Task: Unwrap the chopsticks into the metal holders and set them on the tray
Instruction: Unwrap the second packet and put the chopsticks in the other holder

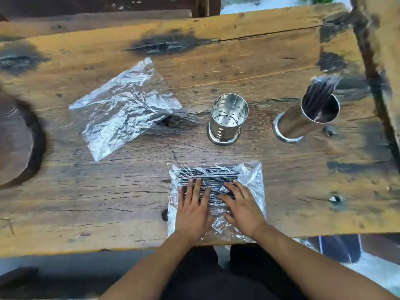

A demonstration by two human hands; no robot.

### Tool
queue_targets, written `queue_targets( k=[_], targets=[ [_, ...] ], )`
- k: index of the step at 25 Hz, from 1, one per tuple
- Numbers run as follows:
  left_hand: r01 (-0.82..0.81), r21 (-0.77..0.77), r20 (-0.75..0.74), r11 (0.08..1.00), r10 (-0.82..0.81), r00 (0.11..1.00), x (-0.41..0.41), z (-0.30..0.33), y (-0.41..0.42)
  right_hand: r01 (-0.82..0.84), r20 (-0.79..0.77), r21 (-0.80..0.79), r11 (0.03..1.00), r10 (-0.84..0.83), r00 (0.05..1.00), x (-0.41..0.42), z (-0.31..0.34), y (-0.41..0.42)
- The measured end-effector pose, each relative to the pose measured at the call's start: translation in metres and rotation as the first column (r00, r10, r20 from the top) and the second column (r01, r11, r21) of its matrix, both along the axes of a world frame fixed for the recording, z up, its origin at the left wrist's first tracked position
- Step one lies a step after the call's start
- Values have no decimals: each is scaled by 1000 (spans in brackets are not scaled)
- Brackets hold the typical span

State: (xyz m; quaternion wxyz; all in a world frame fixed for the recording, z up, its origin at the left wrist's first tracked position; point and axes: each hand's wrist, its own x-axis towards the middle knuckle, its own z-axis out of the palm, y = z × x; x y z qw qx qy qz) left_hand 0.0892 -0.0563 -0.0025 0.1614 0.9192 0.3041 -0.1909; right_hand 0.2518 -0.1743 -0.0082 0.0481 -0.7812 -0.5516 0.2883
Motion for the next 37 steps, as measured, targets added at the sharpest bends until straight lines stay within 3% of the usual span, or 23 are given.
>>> queue_targets(
  k=[4,8,12,15,21,29,37],
  targets=[
    [90,49,-6,995,-90,996,58,-7,-34,1,-19,25,1000,-1,1000,37,-4,-40],
    [49,77,-32,996,-47,998,92,-17,-50,24,-43,74,997,-21,999,65,-9,-56],
    [31,118,-44,993,-26,999,98,-27,-51,308,83,170,936,-325,942,90,-6,-67],
    [42,140,-2,989,-42,999,95,-41,-46,458,69,69,886,-462,884,106,-13,-62],
    [43,152,36,987,-49,998,82,-48,-38,529,-110,114,841,-519,848,103,-19,-65],
    [-35,189,-6,981,36,999,22,-48,-10,462,58,72,884,-466,883,68,-13,-23],
    [-39,177,-14,983,42,999,17,-49,-7,471,78,-98,877,-465,882,70,-2,-10]
  ],
)
